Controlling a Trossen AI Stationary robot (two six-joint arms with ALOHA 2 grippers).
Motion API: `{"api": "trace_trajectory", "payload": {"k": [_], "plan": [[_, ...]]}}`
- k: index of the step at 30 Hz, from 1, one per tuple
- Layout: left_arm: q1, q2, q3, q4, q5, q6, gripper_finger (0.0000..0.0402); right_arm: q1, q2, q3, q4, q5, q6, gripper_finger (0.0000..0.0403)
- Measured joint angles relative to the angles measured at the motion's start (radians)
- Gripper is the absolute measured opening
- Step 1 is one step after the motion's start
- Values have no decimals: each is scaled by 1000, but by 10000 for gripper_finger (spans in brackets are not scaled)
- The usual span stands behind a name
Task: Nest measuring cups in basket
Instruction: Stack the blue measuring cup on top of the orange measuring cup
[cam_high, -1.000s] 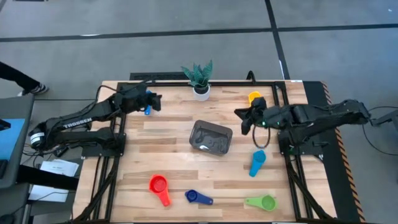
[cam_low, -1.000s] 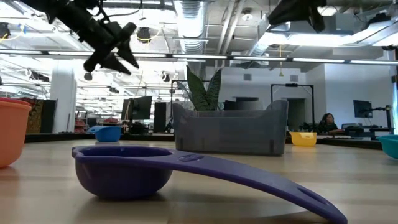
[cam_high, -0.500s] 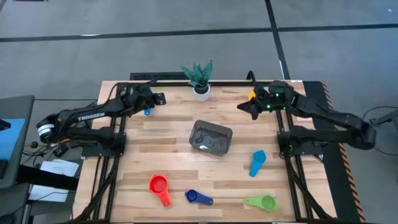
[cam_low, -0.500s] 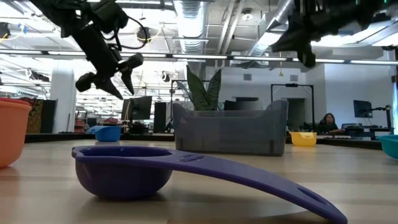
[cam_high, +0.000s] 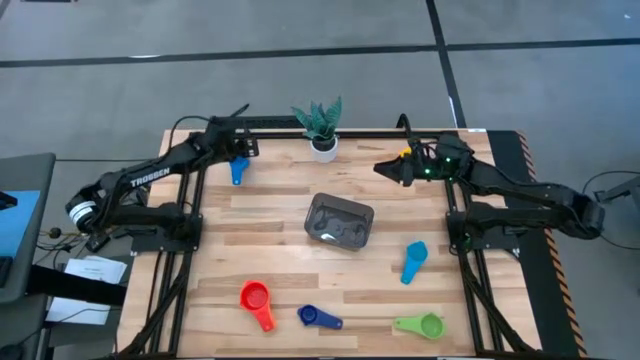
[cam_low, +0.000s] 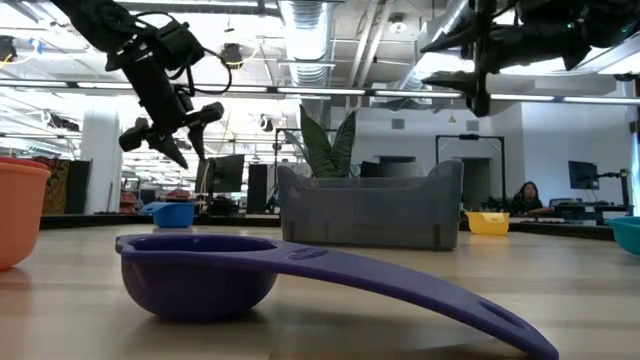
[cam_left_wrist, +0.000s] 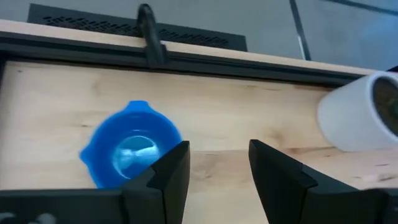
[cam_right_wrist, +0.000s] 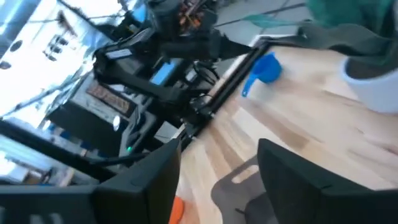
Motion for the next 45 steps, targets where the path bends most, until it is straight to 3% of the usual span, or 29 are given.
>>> {"api": "trace_trajectory", "payload": {"k": [6,12,18,30,45], "plan": [[94,0,0,-14,74,92,153,-1,4,0,-96,133,87,237],[161,18,0,-35,132,136,153,4,4,0,-101,147,139,206],[202,132,66,-91,208,164,153,1,4,0,-98,149,157,178],[238,396,366,-415,123,367,153,5,3,0,-101,157,156,157],[281,525,387,-440,101,506,153,2,3,0,-104,166,156,154]]}}
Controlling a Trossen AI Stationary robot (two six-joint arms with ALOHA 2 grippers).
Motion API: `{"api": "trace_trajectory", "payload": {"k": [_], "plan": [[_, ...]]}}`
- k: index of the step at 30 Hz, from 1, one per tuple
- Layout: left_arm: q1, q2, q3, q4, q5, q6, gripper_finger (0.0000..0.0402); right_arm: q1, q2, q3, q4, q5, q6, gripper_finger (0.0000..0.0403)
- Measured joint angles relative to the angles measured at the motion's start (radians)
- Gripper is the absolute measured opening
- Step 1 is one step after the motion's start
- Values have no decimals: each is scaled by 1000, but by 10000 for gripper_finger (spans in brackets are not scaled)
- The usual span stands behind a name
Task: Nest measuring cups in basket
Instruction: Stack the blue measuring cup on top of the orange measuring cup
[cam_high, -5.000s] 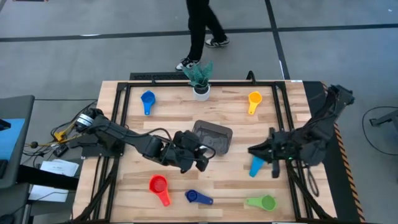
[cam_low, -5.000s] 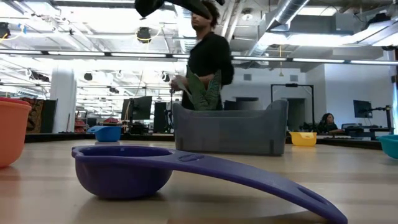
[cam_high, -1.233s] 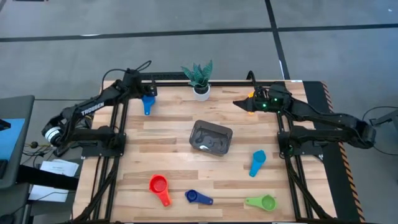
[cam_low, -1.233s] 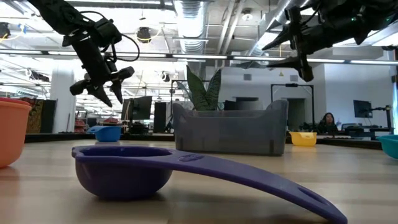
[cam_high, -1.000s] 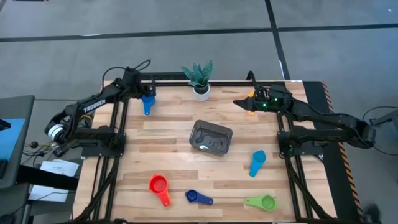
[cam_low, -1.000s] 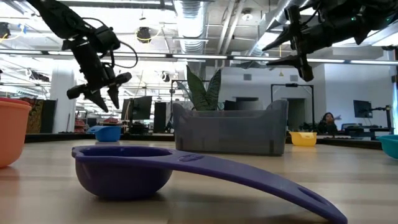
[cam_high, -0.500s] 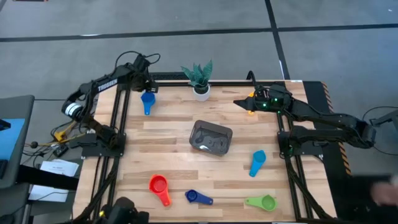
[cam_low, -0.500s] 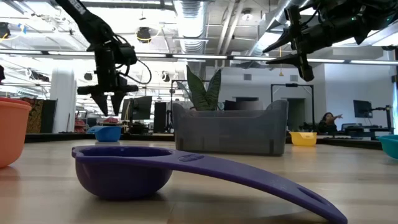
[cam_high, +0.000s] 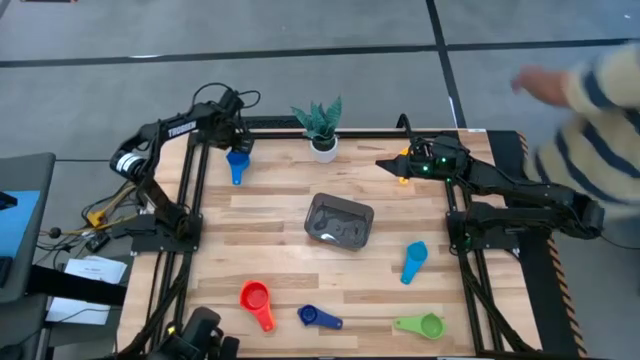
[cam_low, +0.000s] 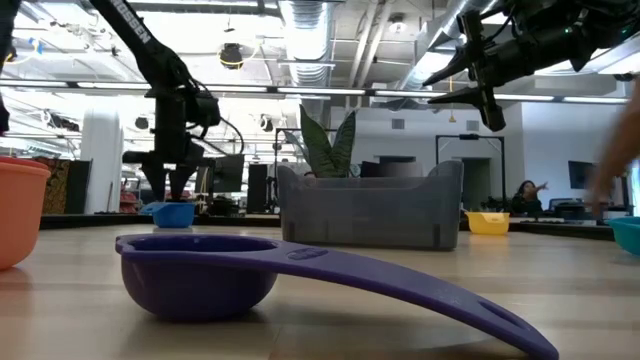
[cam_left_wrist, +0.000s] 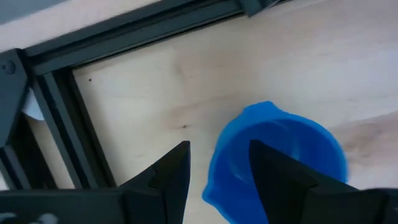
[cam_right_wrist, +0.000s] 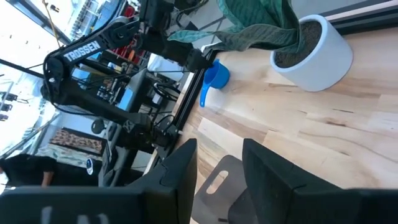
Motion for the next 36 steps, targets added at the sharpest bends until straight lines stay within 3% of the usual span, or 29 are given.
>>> {"api": "trace_trajectory", "payload": {"k": [8,18,28,36], "plan": [[3,49,-1,13,2,4,138,3,0,0,0,0,7,144],[3,50,-1,41,-3,5,9,28,0,0,0,25,39,132],[-6,26,-1,41,3,39,3,176,0,0,-4,185,108,132],[-30,-101,-1,40,1,75,2,341,0,0,-5,377,183,114]]}}
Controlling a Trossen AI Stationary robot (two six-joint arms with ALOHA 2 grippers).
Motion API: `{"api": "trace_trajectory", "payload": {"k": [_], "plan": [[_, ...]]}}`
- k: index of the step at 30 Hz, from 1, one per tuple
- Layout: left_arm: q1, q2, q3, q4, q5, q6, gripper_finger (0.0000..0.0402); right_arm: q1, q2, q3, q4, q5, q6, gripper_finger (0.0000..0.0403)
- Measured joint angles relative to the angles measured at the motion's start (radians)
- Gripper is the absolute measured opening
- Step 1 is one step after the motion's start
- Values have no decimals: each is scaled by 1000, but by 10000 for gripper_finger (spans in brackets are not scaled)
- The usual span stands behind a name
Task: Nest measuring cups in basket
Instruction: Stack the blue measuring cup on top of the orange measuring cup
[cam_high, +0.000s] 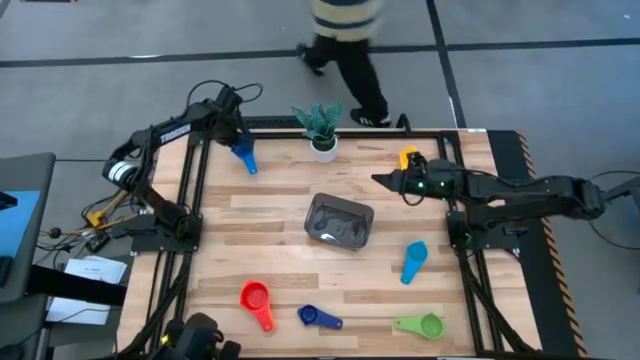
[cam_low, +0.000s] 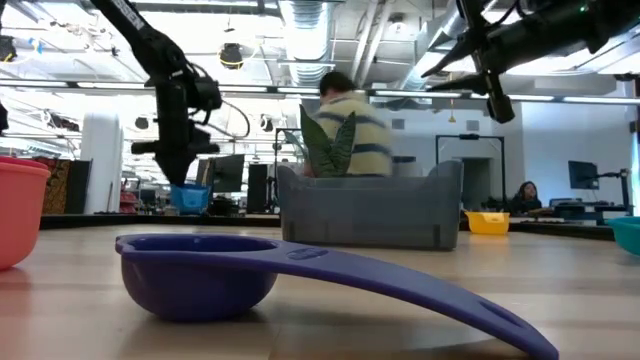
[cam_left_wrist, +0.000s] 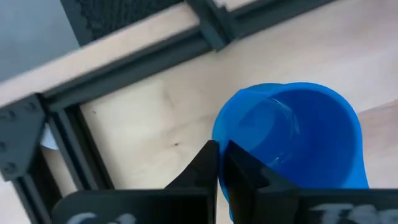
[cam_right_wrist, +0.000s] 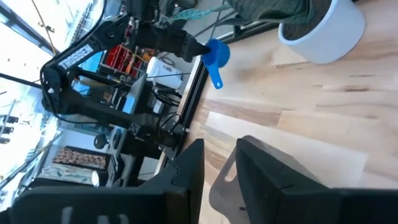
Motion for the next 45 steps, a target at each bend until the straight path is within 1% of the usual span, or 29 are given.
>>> {"api": "trace_trajectory", "payload": {"k": [4,6,8,10,13,15,17,20,23,25,28,33,36,40,43,45], "plan": [[-32,-75,0,-8,-2,-11,1,102,0,0,0,120,26,99],[-65,-117,0,-34,-1,-43,1,144,0,0,0,166,26,94],[-110,-166,0,-69,-6,-94,1,172,0,0,-3,186,20,90],[-169,-217,0,-105,-39,-155,1,186,0,1,-15,193,0,85],[-280,-291,0,-156,-112,-272,1,190,0,1,-33,186,-40,79],[-365,-334,0,-195,-144,-378,0,188,0,1,-49,162,-69,75],[-457,-367,0,-236,-172,-504,0,186,0,1,-59,113,-83,73],[-615,-390,0,-296,-241,-703,0,185,0,1,-74,5,-92,71],[-776,-386,0,-347,-289,-918,0,206,0,1,-80,-92,-122,71],[-889,-370,0,-359,-307,-1055,0,226,0,1,-96,-125,-150,71],[-1067,-333,0,-386,-325,-1286,0,253,0,1,-125,-147,-176,71],[-1358,-258,0,-384,-333,-1666,0,276,0,1,-180,-182,-213,71],[-1500,-212,0,-385,-303,-1850,0,277,0,1,-190,-198,-218,71],[-1635,-168,11,-392,-228,-2011,0,290,0,1,-185,-197,-218,71],[-1697,-145,40,-388,-169,-2021,0,287,0,1,-181,-195,-218,71],[-1729,-136,54,-385,-162,-2009,0,287,0,1,-179,-177,-204,71]]}}
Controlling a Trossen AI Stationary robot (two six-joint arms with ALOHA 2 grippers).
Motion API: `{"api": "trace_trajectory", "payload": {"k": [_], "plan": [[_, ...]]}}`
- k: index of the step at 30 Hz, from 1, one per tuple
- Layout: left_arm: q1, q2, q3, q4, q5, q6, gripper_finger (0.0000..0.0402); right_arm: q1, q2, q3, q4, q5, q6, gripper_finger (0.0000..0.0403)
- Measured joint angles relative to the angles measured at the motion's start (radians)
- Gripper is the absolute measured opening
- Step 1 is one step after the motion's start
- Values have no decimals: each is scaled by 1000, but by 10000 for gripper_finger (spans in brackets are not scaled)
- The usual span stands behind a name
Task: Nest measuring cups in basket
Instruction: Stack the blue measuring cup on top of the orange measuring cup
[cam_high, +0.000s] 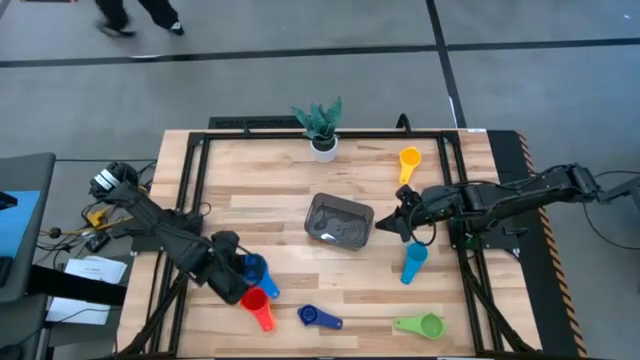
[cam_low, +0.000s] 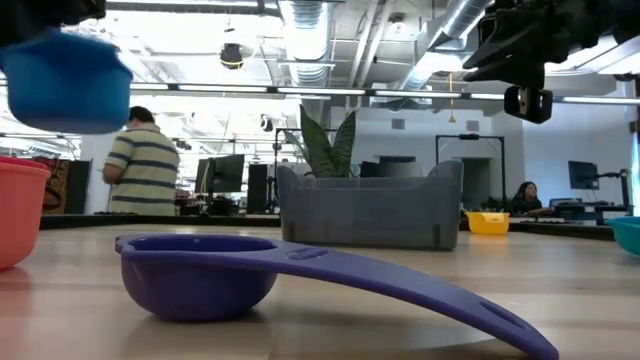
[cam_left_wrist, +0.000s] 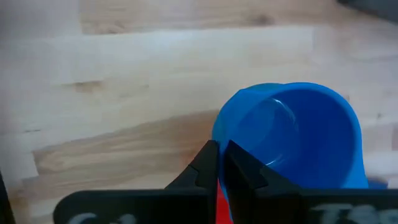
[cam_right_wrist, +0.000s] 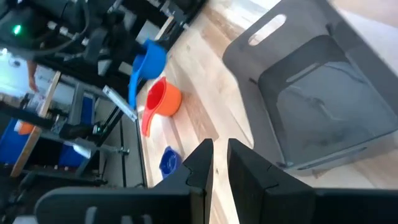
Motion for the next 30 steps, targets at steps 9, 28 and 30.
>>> {"api": "trace_trajectory", "payload": {"k": [9,28,30], "plan": [[-81,66,6,71,27,-7,0,-14,0,0,10,38,32,71],[-126,156,6,116,70,34,3,-11,0,0,16,71,76,71],[-126,156,6,117,56,33,12,-11,0,0,16,71,76,71]]}}
